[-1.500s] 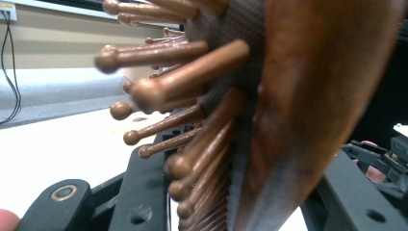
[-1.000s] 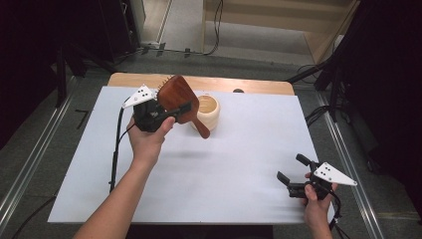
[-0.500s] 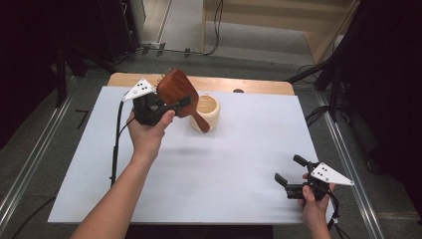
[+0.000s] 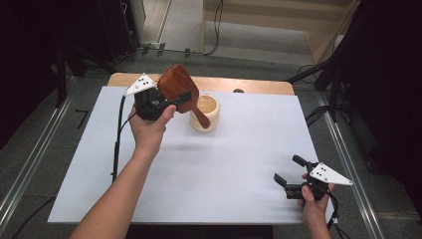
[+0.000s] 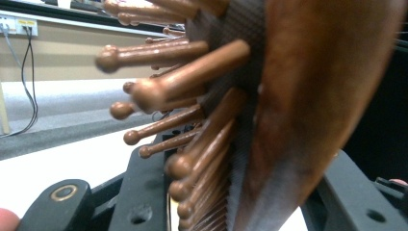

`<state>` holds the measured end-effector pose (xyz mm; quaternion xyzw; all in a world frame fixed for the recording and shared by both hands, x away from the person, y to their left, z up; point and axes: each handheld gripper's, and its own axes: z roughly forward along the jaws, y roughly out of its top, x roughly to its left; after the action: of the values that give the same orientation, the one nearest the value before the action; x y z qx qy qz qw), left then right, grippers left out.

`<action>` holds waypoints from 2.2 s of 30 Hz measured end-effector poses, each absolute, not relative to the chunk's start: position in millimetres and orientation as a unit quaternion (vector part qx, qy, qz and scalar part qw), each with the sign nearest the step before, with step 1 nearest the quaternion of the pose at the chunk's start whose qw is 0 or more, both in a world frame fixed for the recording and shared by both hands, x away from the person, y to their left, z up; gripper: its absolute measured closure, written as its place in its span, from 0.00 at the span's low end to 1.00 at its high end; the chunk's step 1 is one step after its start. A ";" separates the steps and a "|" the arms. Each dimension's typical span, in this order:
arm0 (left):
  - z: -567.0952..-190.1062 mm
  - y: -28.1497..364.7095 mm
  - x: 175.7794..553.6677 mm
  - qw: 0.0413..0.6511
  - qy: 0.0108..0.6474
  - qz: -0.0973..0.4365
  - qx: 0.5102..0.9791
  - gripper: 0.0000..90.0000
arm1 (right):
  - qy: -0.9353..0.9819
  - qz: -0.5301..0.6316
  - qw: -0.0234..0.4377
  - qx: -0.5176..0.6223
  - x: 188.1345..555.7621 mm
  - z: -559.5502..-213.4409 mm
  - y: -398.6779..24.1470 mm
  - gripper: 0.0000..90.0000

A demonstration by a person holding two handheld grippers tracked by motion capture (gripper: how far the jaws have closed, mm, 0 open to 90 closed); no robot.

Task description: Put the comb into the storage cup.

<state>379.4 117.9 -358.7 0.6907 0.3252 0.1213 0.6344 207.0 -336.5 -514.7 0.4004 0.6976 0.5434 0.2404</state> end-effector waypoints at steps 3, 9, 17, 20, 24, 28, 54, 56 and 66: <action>-357.1 118.1 382.0 0.636 0.325 0.122 0.689 0.66 | 0.697 0.545 0.239 0.401 207.1 -514.9 -336.7 0.00; -355.7 118.7 386.6 0.638 0.328 0.122 0.686 0.66 | 0.695 0.546 0.238 0.402 207.2 -515.1 -336.8 0.00; -355.0 118.9 393.6 0.639 0.332 0.125 0.683 0.66 | 0.695 0.545 0.238 0.404 207.3 -515.3 -336.8 0.00; -353.4 118.9 395.6 0.640 0.333 0.125 0.681 0.66 | 0.696 0.544 0.239 0.402 207.5 -515.4 -336.8 0.00; -351.4 119.0 399.1 0.641 0.335 0.127 0.679 0.66 | 0.697 0.544 0.240 0.402 207.4 -515.3 -336.8 0.00; -350.1 118.6 403.4 0.643 0.338 0.127 0.675 0.66 | 0.697 0.544 0.238 0.402 207.3 -515.4 -336.6 0.00; -351.7 116.4 424.1 0.645 0.356 0.138 0.661 0.66 | 0.696 0.546 0.237 0.401 206.9 -515.5 -336.8 0.00; -352.9 115.6 425.6 0.646 0.358 0.139 0.660 0.66 | 0.696 0.546 0.237 0.401 206.9 -515.6 -336.8 0.00; -360.8 109.4 431.5 0.636 0.365 0.147 0.664 0.66 | 0.696 0.547 0.237 0.400 207.0 -515.7 -337.2 0.00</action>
<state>431.5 109.4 -360.8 0.6640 0.3651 0.1468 0.6358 207.0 -337.2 -515.7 0.4002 0.6959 0.5474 0.2366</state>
